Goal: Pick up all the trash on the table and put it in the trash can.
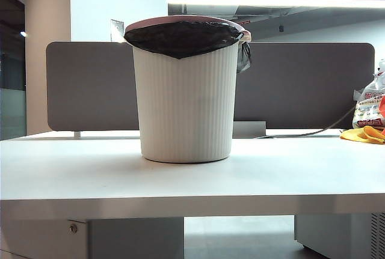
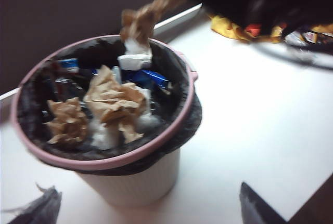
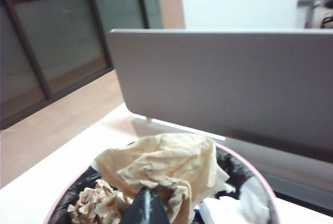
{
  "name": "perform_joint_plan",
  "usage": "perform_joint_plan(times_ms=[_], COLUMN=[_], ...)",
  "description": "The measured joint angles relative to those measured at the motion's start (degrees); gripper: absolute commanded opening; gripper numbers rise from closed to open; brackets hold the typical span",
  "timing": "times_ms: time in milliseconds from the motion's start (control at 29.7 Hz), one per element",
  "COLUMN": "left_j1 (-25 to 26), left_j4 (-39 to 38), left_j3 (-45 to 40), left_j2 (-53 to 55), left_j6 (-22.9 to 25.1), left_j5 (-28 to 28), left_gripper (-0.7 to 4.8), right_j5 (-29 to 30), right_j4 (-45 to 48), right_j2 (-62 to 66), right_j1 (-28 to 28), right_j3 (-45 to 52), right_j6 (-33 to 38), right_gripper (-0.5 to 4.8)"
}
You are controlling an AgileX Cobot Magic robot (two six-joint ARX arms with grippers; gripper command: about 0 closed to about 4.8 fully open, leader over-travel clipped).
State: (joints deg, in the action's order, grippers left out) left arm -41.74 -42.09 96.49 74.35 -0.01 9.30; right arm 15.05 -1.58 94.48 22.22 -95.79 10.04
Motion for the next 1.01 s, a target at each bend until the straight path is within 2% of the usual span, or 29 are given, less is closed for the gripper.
perform_joint_plan(times_ms=[169,202,236,270,303,337,371,404,775,910,1011], left_j1=[0.0,0.0,0.0,0.0,0.0,0.0,0.0,0.0,0.0,0.0,0.0], left_j4=[-0.7,-1.0,-1.5,-1.8,-2.1,-2.2,-2.3,-2.3,-2.3,-2.3,-2.4], left_j3=[0.1,0.0,0.0,0.0,0.0,0.0,0.0,0.1,0.1,0.0,0.0], left_j2=[-1.5,-1.7,-1.9,-2.2,-2.4,-2.7,-3.0,-3.2,-3.3,-3.3,-3.3], left_j6=[0.0,0.0,0.0,0.0,0.0,0.0,0.0,0.0,0.0,0.0,0.0], left_j5=[1.0,1.6,2.1,2.5,2.8,3.2,3.3,3.4,3.4,3.3,3.3], left_gripper=[4.79,4.79,4.79,4.79,4.79,4.79,4.79,4.79,4.79,4.79,4.79], right_j5=[0.2,0.4,0.9,1.3,1.4,1.6,1.6,1.9,6.2,5.9,1.4], right_j4=[-0.5,-0.9,-1.3,-2.1,-2.9,-3.6,-4.0,-3.9,-6.6,-12.9,-17.5], right_j2=[6.6,7.5,8.0,8.3,8.3,8.2,8.1,7.9,7.1,7.1,7.1], right_j1=[0.6,0.6,0.6,0.6,0.6,0.6,0.6,0.5,1.2,3.3,5.0], right_j3=[-3.0,-3.1,-3.1,-3.1,-3.1,-3.1,-3.3,-3.4,-3.7,-3.7,-3.7], right_j6=[0.0,0.0,0.0,-0.1,-0.5,-0.8,-1.1,-1.3,-3.8,-11.2,-18.7], right_gripper=[-0.04,0.13,0.55,1.3,2.49,3.36,3.96,4.31,4.3,4.29,4.29])
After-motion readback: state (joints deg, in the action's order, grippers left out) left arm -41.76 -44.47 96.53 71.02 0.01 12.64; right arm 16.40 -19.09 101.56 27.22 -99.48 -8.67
